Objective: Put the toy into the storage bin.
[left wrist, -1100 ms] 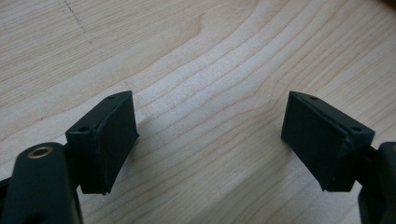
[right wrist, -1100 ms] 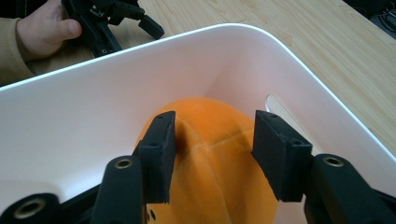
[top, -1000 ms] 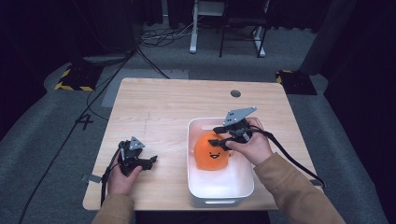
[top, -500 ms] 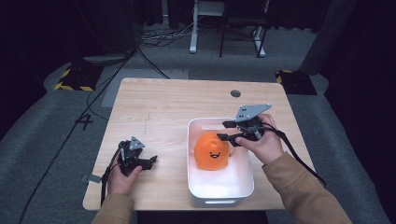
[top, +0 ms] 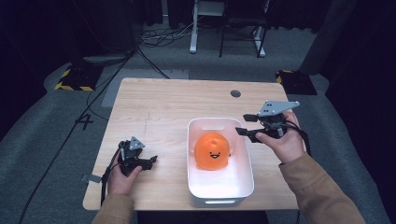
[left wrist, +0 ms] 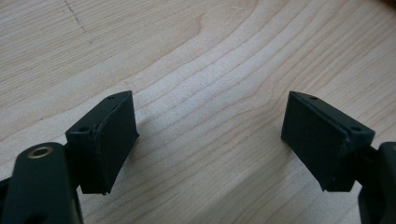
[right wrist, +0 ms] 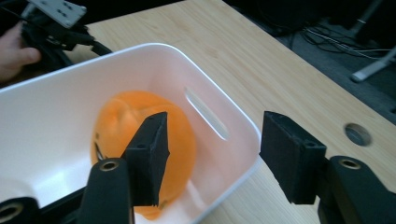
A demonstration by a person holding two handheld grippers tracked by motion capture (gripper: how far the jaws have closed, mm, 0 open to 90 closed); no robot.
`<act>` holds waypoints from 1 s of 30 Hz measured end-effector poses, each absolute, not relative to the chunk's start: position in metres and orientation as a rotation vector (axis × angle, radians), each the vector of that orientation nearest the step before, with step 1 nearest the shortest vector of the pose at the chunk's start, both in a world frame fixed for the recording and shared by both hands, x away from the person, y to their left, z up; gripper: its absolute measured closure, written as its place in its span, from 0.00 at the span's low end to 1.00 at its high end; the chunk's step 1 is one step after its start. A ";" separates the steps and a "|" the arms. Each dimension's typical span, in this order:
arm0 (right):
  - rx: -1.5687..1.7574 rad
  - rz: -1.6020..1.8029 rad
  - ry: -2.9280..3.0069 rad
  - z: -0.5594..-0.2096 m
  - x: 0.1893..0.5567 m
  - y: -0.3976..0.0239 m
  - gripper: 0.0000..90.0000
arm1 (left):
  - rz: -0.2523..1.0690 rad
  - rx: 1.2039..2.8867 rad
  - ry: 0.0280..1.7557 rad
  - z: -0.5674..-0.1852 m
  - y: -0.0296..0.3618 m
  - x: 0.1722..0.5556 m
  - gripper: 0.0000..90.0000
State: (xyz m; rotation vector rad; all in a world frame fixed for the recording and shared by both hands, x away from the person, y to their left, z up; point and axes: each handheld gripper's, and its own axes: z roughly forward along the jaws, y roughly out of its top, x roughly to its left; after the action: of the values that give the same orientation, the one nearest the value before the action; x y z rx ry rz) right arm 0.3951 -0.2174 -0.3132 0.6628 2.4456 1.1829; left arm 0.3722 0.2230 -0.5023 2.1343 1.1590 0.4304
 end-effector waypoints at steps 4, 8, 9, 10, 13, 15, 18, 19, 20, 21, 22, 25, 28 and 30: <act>0.698 1.138 2.413 -0.312 0.392 -0.231 0.45 | 0.430 2.135 1.159 -0.502 0.223 0.372 0.21; 0.736 1.140 2.412 -0.313 0.391 -0.244 0.44 | 0.427 2.136 1.158 -0.502 0.223 0.372 0.21; 0.750 1.131 2.407 -0.314 0.391 -0.247 0.43 | 0.422 2.135 1.156 -0.502 0.223 0.372 0.21; 0.762 1.125 2.405 -0.315 0.391 -0.251 0.43 | 0.422 2.135 1.156 -0.502 0.223 0.372 0.21; 0.789 1.123 2.399 -0.318 0.391 -0.261 0.40 | 0.422 2.135 1.156 -0.502 0.223 0.372 0.21; 0.798 1.110 2.385 -0.320 0.392 -0.267 0.35 | 0.424 2.134 1.157 -0.502 0.223 0.372 0.21; 0.822 1.126 2.374 -0.322 0.393 -0.275 0.34 | 0.423 2.136 1.156 -0.502 0.223 0.372 0.21; 0.842 1.127 2.371 -0.323 0.393 -0.278 0.33 | 0.422 2.135 1.156 -0.502 0.223 0.372 0.21; 0.843 1.124 2.371 -0.324 0.394 -0.281 0.33 | 0.423 2.136 1.157 -0.502 0.223 0.372 0.21; 0.855 1.117 2.368 -0.325 0.394 -0.283 0.32 | 0.428 2.134 1.158 -0.502 0.223 0.372 0.21; 0.860 1.117 2.370 -0.327 0.394 -0.286 0.32 | 0.423 2.136 1.157 -0.502 0.223 0.372 0.21; 0.898 1.125 2.363 -0.334 0.394 -0.293 0.29 | 0.422 2.135 1.156 -0.502 0.223 0.372 0.21; 0.932 1.124 2.350 -0.343 0.394 -0.301 0.28 | 0.431 2.135 1.160 -0.502 0.223 0.372 0.21; 0.964 1.119 2.346 -0.352 0.395 -0.308 0.26 | 0.427 2.134 1.157 -0.502 0.223 0.372 0.21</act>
State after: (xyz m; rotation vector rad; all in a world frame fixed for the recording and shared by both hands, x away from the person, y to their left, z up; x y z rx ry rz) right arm 0.3949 -0.3080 -0.3519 0.9641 2.3459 1.1193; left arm 0.3723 0.2230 -0.5024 2.1340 1.1575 0.4266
